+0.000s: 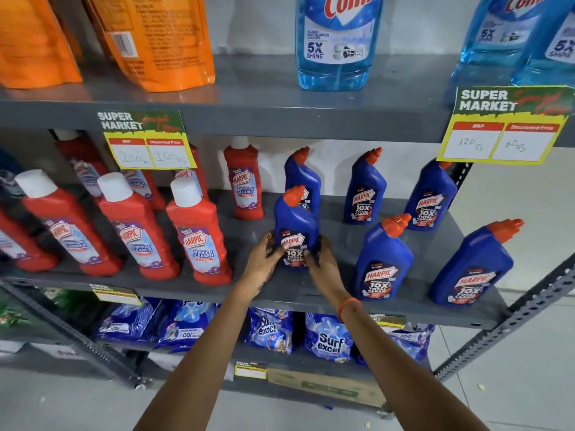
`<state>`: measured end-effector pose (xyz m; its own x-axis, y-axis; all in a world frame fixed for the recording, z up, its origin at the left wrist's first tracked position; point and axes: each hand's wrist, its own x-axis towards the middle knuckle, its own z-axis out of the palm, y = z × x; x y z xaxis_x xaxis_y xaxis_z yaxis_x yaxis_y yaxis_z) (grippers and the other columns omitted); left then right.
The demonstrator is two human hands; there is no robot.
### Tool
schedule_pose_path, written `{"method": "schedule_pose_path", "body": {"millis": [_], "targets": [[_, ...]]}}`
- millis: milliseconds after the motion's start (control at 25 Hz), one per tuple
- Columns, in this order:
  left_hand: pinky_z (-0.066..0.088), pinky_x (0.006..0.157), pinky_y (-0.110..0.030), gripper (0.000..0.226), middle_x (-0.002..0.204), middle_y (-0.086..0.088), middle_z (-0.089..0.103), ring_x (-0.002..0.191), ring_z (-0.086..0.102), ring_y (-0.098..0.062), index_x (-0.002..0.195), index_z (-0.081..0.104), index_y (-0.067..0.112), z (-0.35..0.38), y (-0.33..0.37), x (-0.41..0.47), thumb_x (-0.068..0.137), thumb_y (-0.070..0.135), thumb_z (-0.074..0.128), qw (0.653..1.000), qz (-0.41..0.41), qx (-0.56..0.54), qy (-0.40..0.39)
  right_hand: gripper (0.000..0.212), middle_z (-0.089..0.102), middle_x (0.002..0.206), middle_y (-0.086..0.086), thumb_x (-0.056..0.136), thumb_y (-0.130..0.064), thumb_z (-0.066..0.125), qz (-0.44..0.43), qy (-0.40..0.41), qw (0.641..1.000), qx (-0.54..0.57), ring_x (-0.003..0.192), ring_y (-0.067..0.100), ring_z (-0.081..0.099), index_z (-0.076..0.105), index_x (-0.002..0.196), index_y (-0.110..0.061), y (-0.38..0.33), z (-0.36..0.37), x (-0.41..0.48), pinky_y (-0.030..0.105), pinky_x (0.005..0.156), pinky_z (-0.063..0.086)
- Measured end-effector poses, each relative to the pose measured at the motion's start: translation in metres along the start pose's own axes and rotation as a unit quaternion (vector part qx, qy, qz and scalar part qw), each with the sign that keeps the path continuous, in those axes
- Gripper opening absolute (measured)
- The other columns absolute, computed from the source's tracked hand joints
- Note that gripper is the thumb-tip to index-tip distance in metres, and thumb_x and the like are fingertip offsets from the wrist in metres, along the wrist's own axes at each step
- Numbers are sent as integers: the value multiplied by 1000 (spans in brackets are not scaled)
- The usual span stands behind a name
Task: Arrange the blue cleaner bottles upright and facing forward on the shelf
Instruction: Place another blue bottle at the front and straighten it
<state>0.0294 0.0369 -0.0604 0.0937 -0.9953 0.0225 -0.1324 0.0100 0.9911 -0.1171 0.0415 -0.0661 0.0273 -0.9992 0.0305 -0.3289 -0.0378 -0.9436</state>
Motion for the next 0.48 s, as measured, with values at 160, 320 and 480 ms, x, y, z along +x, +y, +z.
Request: {"method": "schedule_pose_path", "body": {"millis": [160, 320, 480], "targets": [[48, 74, -4, 37, 113, -14, 63, 91, 62, -4, 120, 51, 1, -7, -6, -35, 86, 10, 61, 999, 24, 21, 15, 47, 47, 131, 15, 91, -14, 52, -33, 14, 999, -4, 123, 27, 46, 35, 134, -9, 13, 7, -35, 45, 108, 39], [47, 69, -1, 37, 110, -8, 61, 98, 59, -16, 122, 49, 2, -9, 2, -51, 87, 12, 60, 999, 23, 34, 15, 48, 46, 131, 13, 91, -18, 52, -35, 15, 999, 9, 123, 26, 45, 34, 135, -11, 12, 9, -48, 51, 106, 40], [47, 68, 0, 38, 111, -10, 62, 99, 59, -17, 122, 50, 3, -11, 4, -54, 87, 13, 60, 998, 25, 53, 18, 46, 47, 130, 12, 91, -19, 52, -20, 14, 999, 21, 121, 25, 48, 35, 133, -13, 6, 9, -52, 51, 103, 44]]}}
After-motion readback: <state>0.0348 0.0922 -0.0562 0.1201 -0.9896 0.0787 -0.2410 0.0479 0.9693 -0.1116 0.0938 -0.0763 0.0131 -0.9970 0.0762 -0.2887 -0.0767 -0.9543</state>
